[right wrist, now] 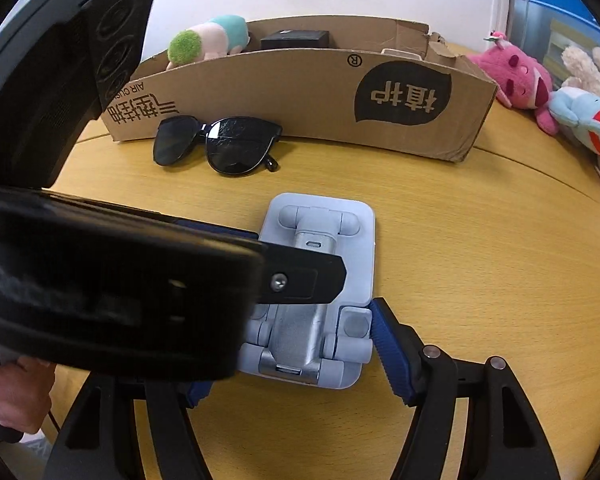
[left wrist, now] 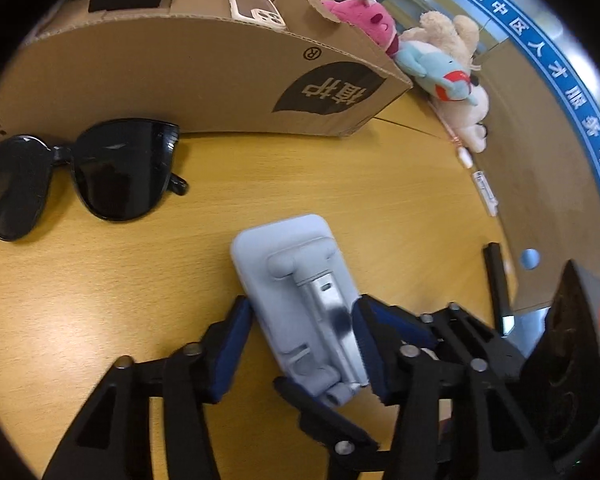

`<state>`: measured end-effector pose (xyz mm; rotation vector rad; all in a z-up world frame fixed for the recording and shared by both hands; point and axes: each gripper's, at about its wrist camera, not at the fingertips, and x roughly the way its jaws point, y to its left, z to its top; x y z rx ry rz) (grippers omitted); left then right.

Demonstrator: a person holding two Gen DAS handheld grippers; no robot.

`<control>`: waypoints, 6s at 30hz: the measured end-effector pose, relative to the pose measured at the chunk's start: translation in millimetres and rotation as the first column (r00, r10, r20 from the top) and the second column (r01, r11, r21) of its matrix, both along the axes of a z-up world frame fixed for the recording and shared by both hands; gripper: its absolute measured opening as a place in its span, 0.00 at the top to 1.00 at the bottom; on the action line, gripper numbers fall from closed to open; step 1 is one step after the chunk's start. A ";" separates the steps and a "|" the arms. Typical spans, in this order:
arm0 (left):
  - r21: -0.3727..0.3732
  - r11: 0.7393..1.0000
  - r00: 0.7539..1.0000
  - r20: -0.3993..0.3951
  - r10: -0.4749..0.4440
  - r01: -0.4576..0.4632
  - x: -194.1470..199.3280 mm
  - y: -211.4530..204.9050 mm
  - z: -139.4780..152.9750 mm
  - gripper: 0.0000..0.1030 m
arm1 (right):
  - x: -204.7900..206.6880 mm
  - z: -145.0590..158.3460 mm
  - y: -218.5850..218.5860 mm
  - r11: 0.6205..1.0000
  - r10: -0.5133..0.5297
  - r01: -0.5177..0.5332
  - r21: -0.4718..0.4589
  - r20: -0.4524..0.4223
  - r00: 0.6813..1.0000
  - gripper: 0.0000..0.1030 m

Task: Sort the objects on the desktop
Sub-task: 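Lift the phone stand with the right gripper and carry it into the box, then lower the phone stand onto the box floor and open the right gripper, then raise the right gripper and move it toward the black sunglasses, then close the right gripper on the black sunglasses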

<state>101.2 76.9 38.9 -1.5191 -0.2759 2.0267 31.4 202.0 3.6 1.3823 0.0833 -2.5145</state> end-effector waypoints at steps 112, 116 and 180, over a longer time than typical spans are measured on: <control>-0.034 0.895 0.624 -0.728 0.283 -0.445 -20.0 -105.2 180.0 0.18 | -99.5 136.9 -25.8 0.995 -0.077 0.052 -0.085 -0.327 0.942 0.00; -0.046 0.907 0.678 -0.681 0.278 -0.418 -13.3 -119.1 159.3 0.18 | -98.9 119.3 -15.0 0.989 -0.019 -0.021 -0.147 -0.268 0.963 0.00; 0.124 0.894 0.899 -0.021 0.437 -0.431 -28.3 -189.3 -9.7 0.26 | -92.1 -21.1 -137.2 0.842 0.519 -0.521 -0.140 -0.054 0.853 0.36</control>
